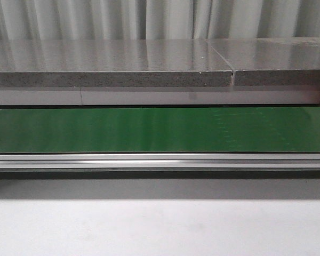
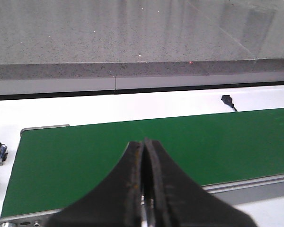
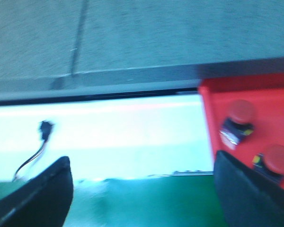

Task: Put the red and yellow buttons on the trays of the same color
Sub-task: 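Lift the right gripper back above the belt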

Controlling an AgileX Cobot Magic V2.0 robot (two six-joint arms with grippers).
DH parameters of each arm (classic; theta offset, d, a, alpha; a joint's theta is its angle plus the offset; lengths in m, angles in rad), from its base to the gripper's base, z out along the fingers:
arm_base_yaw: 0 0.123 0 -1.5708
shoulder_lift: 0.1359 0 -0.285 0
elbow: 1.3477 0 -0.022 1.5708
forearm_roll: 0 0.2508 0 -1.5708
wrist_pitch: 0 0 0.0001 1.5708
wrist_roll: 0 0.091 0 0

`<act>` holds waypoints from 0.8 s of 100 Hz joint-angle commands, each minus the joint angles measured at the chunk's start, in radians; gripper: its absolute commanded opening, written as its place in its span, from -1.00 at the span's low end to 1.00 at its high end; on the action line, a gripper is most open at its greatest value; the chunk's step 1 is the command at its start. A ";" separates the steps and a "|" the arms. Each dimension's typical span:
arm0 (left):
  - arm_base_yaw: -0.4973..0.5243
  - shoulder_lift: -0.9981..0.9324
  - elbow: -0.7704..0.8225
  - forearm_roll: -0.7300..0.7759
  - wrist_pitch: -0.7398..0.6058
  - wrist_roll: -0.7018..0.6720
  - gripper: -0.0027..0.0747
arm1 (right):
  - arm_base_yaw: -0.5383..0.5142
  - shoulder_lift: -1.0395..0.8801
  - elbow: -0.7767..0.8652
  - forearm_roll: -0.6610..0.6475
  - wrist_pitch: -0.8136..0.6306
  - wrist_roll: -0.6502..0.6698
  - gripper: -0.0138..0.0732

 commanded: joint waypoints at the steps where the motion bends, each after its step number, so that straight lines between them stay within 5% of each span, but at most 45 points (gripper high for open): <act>1: -0.004 0.006 -0.026 -0.034 -0.060 0.001 -0.98 | 0.062 -0.072 0.018 0.018 -0.070 -0.059 0.71; 39: -0.004 0.006 -0.026 -0.034 -0.060 0.001 -0.98 | 0.157 -0.298 0.251 0.018 -0.055 -0.086 0.56; 53: -0.004 0.006 -0.026 -0.034 -0.060 0.001 -0.98 | 0.157 -0.382 0.312 0.018 -0.038 -0.085 0.25; 80: -0.004 0.006 -0.026 -0.034 -0.060 0.001 -0.98 | 0.157 -0.462 0.331 0.018 -0.038 -0.085 -0.68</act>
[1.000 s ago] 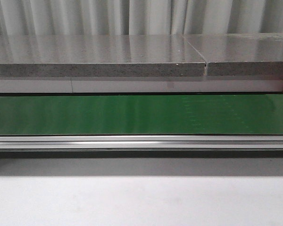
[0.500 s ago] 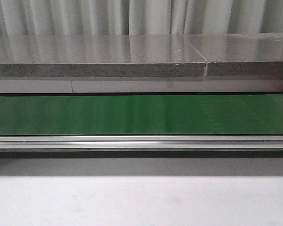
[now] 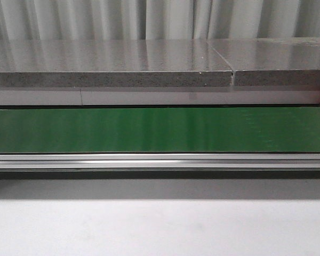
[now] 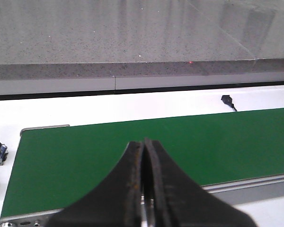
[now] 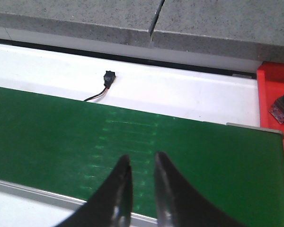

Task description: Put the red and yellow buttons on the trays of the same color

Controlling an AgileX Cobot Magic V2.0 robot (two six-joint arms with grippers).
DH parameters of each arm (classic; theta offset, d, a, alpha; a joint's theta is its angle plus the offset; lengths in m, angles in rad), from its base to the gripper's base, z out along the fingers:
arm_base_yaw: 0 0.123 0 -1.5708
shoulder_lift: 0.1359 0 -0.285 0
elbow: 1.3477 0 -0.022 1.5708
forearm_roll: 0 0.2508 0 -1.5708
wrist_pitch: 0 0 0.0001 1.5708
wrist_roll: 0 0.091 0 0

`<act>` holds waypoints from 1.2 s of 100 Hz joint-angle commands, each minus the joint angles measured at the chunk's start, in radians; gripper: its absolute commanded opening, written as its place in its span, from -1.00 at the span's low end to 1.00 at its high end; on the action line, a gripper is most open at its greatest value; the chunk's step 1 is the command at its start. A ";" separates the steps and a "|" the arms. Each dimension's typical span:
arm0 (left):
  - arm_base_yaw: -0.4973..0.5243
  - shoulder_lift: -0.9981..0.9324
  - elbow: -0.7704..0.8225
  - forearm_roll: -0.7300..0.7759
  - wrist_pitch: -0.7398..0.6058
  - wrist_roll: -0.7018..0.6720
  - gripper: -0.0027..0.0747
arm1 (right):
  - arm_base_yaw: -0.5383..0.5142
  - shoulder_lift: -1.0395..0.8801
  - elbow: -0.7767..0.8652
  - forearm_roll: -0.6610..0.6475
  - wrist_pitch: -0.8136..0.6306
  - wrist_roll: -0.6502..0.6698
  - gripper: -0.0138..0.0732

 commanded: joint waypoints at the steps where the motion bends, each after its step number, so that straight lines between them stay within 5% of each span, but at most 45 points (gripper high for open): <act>1: -0.004 0.006 -0.026 -0.034 -0.060 0.001 -0.98 | 0.003 -0.017 -0.025 0.018 -0.056 -0.011 -0.70; 7: -0.004 0.006 -0.026 -0.034 -0.060 0.001 -0.98 | 0.003 -0.017 -0.025 0.018 -0.053 -0.011 -0.85; 84: -0.004 0.006 -0.026 -0.034 -0.051 0.001 -0.93 | 0.003 -0.017 -0.025 0.018 -0.044 -0.011 -0.84; 94: -0.004 0.006 -0.026 -0.034 -0.029 0.001 -0.60 | 0.003 -0.017 -0.025 0.018 -0.044 -0.011 -0.84; 111: -0.004 0.006 -0.024 -0.030 -0.022 0.001 0.41 | 0.003 -0.017 -0.025 0.018 -0.044 -0.011 -0.84; 120: -0.004 0.006 -0.024 -0.030 -0.034 0.001 0.72 | 0.003 -0.017 -0.025 0.018 -0.044 -0.011 -0.84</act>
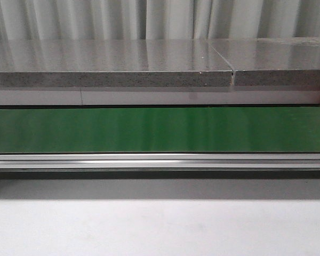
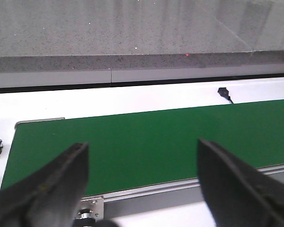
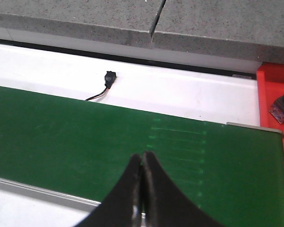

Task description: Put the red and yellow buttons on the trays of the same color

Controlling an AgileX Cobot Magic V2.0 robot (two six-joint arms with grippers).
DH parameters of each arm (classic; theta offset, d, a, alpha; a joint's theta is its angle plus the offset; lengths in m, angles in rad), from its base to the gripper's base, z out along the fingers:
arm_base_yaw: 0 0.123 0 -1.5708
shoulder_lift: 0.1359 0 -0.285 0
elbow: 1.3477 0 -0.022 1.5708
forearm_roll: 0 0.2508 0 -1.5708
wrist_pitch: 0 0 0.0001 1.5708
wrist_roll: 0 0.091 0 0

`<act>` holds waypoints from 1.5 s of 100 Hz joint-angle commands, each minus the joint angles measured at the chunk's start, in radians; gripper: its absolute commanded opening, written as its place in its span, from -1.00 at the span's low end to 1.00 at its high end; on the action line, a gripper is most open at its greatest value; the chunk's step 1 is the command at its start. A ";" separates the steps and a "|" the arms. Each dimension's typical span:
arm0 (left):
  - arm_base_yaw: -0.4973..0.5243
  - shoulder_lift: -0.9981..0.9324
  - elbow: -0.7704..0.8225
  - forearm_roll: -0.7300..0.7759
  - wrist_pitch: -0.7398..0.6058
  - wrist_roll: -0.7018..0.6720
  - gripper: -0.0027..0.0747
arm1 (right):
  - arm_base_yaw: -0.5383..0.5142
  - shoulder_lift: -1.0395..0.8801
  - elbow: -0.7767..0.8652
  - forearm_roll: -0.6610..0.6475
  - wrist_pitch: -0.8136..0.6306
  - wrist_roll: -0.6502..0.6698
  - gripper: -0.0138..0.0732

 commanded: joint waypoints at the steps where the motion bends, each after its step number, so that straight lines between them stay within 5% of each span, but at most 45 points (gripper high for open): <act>1: -0.004 0.006 -0.026 -0.030 -0.065 0.001 0.74 | 0.003 -0.006 -0.026 0.018 -0.055 -0.010 -0.84; 19: -0.004 0.008 -0.026 -0.025 -0.102 -0.026 0.76 | 0.003 -0.006 -0.026 0.018 -0.055 -0.010 -0.84; 48: 0.022 0.198 -0.135 0.078 -0.213 -0.321 0.76 | 0.003 -0.006 -0.026 0.018 -0.055 -0.010 -0.84; 102: 0.398 0.807 -0.451 0.089 -0.056 -0.341 0.76 | 0.003 -0.006 -0.026 0.018 -0.055 -0.010 -0.84; 150: 0.415 1.087 -0.530 0.143 -0.089 -0.339 0.76 | 0.003 -0.005 -0.026 0.018 -0.055 -0.010 -0.84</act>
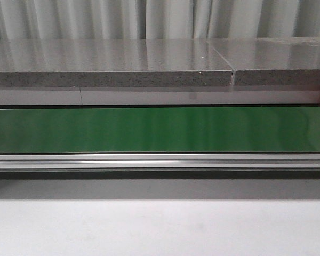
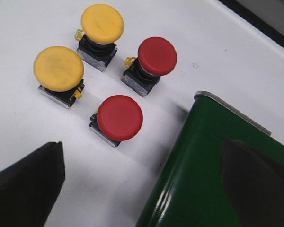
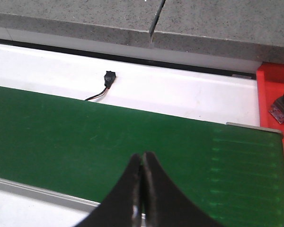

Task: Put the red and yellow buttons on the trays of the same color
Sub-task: 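Lower the left gripper onto another red button, grasp it, lift over belt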

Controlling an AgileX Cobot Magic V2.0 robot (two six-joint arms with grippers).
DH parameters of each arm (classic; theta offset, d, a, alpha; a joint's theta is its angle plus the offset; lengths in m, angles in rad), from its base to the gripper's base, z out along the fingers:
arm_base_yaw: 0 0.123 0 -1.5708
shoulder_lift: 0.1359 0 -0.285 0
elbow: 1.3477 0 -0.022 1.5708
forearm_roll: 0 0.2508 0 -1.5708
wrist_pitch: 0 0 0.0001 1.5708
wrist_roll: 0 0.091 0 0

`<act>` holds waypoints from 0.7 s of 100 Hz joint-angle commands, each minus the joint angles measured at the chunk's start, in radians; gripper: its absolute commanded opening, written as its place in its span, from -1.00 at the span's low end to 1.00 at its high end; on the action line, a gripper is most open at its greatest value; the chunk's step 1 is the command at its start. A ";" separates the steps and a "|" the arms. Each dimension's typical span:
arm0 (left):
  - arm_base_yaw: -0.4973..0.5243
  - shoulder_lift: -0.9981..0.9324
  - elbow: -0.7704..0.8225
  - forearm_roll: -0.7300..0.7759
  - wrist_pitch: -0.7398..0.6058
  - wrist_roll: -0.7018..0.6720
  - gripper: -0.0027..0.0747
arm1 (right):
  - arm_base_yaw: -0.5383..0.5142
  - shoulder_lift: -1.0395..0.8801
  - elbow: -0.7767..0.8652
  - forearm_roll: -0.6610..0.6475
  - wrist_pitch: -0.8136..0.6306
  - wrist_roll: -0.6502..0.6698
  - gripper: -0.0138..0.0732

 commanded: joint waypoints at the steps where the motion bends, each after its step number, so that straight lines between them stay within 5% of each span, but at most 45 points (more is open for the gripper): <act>1: 0.001 0.001 -0.036 -0.011 -0.072 -0.007 0.76 | 0.003 -0.005 -0.026 0.018 -0.055 -0.008 -0.84; 70: 0.001 0.229 -0.126 -0.010 -0.099 -0.007 0.76 | 0.003 -0.005 -0.026 0.018 -0.055 -0.008 -0.84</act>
